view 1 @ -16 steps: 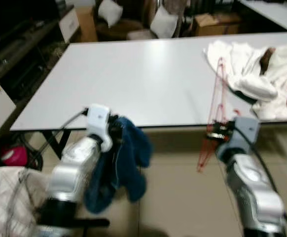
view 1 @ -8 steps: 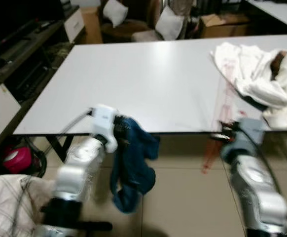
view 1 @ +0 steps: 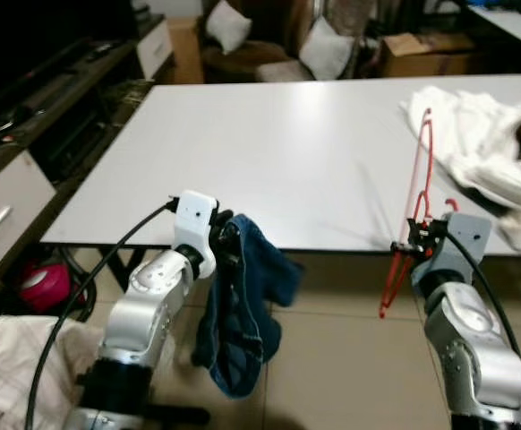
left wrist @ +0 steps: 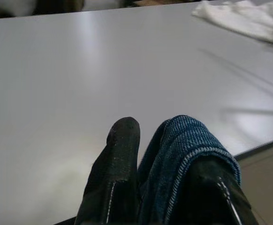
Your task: Hang hanger
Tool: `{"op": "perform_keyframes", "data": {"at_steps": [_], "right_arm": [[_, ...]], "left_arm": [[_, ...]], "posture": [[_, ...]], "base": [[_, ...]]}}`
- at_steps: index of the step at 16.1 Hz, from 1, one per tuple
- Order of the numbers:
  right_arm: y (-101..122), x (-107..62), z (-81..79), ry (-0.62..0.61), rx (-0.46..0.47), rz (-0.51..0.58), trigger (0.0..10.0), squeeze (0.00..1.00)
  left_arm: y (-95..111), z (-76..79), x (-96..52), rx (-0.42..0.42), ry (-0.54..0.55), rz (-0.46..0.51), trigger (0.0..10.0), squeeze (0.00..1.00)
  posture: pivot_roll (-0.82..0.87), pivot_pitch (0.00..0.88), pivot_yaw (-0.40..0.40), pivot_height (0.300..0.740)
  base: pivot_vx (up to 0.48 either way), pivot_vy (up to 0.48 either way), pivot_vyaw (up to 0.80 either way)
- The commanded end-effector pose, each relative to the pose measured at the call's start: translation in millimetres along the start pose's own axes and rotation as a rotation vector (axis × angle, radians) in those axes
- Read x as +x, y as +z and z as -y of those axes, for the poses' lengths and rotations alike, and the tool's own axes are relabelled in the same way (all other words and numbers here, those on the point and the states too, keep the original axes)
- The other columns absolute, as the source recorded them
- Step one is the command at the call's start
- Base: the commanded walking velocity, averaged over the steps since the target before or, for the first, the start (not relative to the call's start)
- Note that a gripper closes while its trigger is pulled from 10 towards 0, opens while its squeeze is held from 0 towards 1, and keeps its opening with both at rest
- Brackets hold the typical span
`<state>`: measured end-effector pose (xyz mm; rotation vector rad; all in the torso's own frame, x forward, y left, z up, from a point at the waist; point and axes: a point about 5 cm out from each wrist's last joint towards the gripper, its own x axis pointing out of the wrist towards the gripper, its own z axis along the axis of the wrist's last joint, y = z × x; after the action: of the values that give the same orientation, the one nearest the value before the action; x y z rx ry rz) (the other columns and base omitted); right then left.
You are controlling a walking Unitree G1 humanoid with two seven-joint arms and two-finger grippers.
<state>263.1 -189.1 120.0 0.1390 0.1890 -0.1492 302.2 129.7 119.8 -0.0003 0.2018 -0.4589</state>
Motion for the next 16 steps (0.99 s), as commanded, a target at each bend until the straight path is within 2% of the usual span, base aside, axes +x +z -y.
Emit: {"op": "perform_keyframes", "data": {"at_steps": [1, 16], "right_arm": [[1.0, -0.1, -6.3, 0.024, 0.003, 0.007, 10.0, 0.00], [-0.5, -1.5, -5.2, 0.021, 0.003, 0.007, 10.0, 0.00]], "left_arm": [[7.7, -5.1, -1.3, 0.013, 0.018, 0.027, 10.0, 0.00], [5.9, -3.7, -1.1, 0.016, 0.009, 0.026, 10.0, 0.00]], "posture": [[-0.07, 0.000, 0.074, 0.740], [-0.08, 0.000, 0.081, 0.740]], "base": [[0.270, 0.000, 0.00], [0.268, 0.000, 0.00]]}}
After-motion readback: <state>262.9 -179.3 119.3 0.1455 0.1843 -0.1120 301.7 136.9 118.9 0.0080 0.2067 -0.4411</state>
